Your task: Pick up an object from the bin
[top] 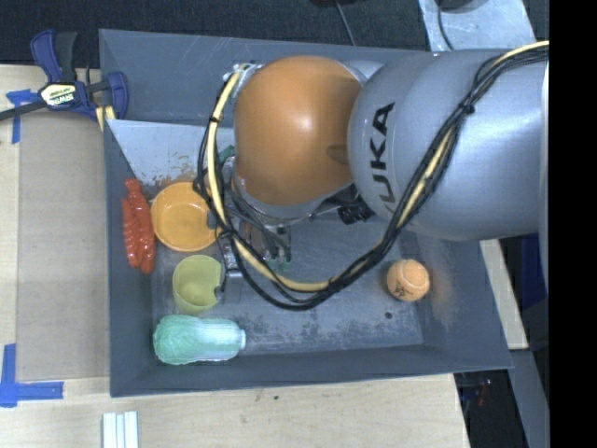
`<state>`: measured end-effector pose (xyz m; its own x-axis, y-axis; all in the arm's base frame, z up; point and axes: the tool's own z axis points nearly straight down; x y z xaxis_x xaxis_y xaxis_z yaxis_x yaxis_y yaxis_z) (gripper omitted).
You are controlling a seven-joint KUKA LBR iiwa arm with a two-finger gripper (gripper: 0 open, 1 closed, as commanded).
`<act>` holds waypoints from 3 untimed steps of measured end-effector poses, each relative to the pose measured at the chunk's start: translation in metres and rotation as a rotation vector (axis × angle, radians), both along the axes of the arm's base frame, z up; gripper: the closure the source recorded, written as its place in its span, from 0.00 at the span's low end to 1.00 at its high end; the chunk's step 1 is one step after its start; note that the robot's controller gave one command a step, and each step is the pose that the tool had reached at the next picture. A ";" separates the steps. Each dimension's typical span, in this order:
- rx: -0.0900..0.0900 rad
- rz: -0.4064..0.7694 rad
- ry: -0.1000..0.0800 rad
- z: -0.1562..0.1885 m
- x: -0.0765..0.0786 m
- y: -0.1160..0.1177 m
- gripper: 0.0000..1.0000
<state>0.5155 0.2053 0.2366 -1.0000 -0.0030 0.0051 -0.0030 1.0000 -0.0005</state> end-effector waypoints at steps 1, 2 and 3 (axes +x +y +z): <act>0.002 -0.004 -0.007 0.004 0.002 -0.001 0.00; 0.003 0.064 -0.012 -0.145 0.049 -0.026 0.00; 0.008 0.128 -0.029 -0.072 0.067 -0.018 0.00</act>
Offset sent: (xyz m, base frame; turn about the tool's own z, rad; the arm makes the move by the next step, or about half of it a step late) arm 0.0528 -0.0295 -0.1666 -0.0715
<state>0.5821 0.1876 0.1645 -0.9912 -0.1303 -0.0243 -0.1305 0.9914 0.0059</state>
